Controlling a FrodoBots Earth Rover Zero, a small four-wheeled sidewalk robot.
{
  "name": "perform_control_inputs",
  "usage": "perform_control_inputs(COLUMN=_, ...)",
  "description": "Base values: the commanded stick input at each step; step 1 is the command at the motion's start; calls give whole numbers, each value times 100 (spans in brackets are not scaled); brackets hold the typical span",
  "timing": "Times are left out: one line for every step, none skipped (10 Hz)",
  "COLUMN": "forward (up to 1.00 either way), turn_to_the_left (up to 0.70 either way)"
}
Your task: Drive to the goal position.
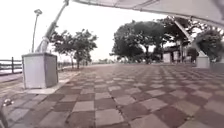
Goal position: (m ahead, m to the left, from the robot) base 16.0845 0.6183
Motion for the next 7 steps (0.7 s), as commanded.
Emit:
perform_control_inputs(forward=100, turn_to_the_left=0)
perform_control_inputs(forward=100, turn_to_the_left=0)
perform_control_inputs(forward=100, turn_to_the_left=11)
perform_control_inputs(forward=100, turn_to_the_left=31)
perform_control_inputs(forward=100, turn_to_the_left=0)
perform_control_inputs(forward=100, turn_to_the_left=0)
perform_control_inputs(forward=100, turn_to_the_left=0)
